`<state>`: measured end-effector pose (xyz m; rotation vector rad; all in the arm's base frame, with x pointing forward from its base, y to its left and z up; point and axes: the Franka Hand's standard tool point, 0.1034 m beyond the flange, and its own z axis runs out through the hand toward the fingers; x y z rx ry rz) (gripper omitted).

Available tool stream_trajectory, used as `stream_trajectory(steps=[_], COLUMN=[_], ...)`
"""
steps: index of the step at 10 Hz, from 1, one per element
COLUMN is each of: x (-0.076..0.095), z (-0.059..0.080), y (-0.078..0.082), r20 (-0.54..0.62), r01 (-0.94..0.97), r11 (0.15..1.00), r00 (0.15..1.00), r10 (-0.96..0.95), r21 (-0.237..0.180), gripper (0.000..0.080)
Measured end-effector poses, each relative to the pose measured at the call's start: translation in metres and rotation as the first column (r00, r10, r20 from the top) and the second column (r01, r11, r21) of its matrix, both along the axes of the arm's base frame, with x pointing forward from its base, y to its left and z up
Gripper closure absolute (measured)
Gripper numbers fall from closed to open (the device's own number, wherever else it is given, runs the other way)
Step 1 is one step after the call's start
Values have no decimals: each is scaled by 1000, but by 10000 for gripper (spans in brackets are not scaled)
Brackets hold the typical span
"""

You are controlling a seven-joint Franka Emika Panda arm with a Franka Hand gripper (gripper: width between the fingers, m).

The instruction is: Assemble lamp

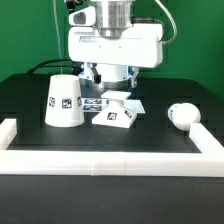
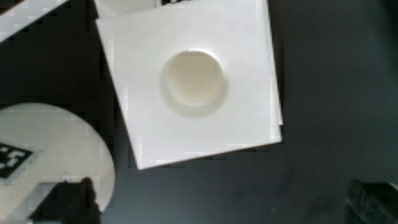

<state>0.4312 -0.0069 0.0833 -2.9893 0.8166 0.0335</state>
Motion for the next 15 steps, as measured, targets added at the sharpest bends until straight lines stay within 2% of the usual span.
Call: stream_trajectory(steps=[4,8,10,13,15], x=[-13,-14,-16,-20,-19], z=[-9,-15,-22,-31,-31], y=[10,5,0,-1,-1], r20=[33,42,41,29,33], r01=[-80,-201,-210,-214,-215], r11=[997,979,978,977,977], r00=[996,979,977,976,976], r10=[80,202,211,215,215], r21=[-14,-17,-17,-16,-18], gripper=[100,100,100,100,100])
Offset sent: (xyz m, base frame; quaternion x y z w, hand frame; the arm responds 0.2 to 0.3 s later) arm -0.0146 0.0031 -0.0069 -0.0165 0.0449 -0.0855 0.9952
